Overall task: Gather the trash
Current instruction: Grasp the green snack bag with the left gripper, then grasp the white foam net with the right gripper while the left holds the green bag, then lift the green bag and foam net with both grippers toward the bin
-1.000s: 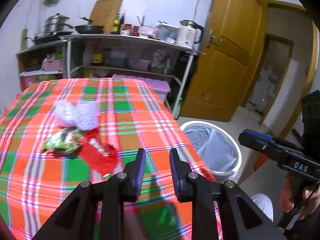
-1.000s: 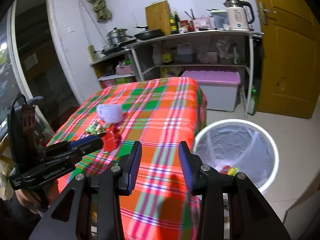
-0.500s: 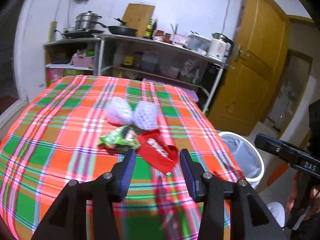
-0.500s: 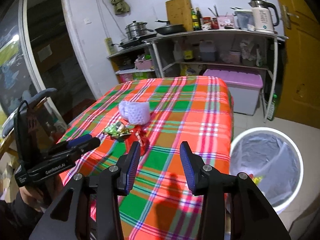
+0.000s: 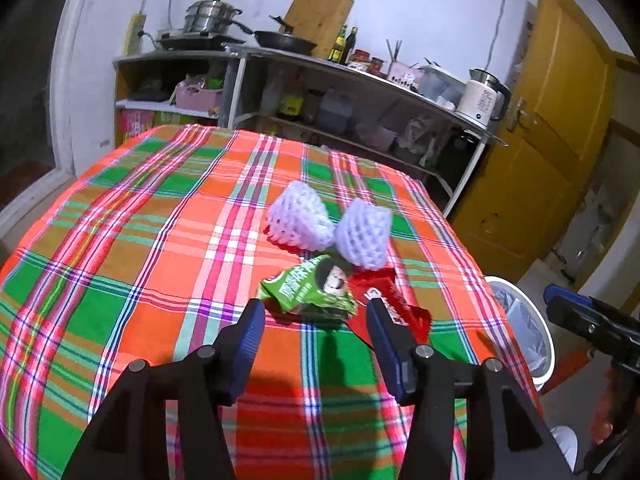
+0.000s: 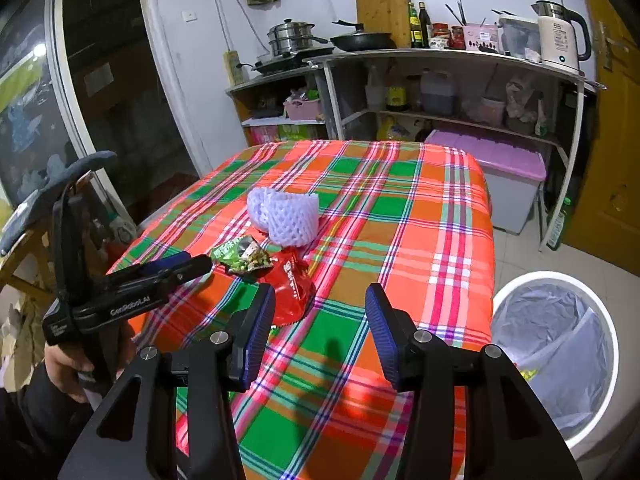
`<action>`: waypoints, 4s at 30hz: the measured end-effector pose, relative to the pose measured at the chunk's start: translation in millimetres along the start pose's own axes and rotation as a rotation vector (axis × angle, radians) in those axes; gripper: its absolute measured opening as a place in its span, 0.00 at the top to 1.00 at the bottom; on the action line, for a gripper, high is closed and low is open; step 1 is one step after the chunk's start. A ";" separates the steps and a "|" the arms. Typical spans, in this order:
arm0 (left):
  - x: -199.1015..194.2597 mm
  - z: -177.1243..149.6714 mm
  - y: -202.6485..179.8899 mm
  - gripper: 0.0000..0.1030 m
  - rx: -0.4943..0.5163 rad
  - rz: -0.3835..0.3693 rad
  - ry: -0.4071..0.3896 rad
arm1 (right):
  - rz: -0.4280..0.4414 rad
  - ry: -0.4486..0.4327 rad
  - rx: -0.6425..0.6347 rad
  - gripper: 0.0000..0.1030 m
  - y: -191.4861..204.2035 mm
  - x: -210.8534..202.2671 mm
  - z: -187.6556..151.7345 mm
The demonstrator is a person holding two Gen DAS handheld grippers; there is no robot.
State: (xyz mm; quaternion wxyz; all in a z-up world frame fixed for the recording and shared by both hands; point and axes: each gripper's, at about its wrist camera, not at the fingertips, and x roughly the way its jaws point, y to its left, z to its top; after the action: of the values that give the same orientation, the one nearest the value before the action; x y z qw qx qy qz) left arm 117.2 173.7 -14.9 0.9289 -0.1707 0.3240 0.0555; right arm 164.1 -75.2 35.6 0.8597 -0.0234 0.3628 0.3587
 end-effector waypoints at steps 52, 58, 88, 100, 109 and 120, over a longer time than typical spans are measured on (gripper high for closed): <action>20.9 5.5 26.3 0.76 -0.019 -0.055 0.038 | -0.003 0.151 -0.054 0.53 30.1 157.4 60.3; 20.1 5.5 26.7 0.76 -0.018 -0.053 0.034 | 0.020 0.157 -0.058 0.77 32.0 158.9 59.4; -39.6 -2.3 -72.3 0.76 0.109 -0.118 -0.034 | 0.001 -0.042 0.046 0.80 -6.7 -6.6 17.1; -41.7 -13.9 -134.6 0.76 0.197 -0.174 -0.019 | -0.060 -0.089 0.116 0.80 -43.6 -61.6 -12.0; -25.6 -23.3 -177.0 0.76 0.265 -0.209 0.019 | -0.106 -0.105 0.189 0.80 -77.9 -81.2 -31.7; 9.1 -33.6 -226.3 0.76 0.324 -0.272 0.069 | -0.152 -0.109 0.280 0.80 -128.5 -94.7 -53.6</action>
State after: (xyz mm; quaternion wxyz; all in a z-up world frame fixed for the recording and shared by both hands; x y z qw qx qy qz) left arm 153.1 -50.0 18.4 0.9315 -0.0630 0.3342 -0.1288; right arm 167.6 -243.4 28.5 0.8976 0.0889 0.3593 0.2393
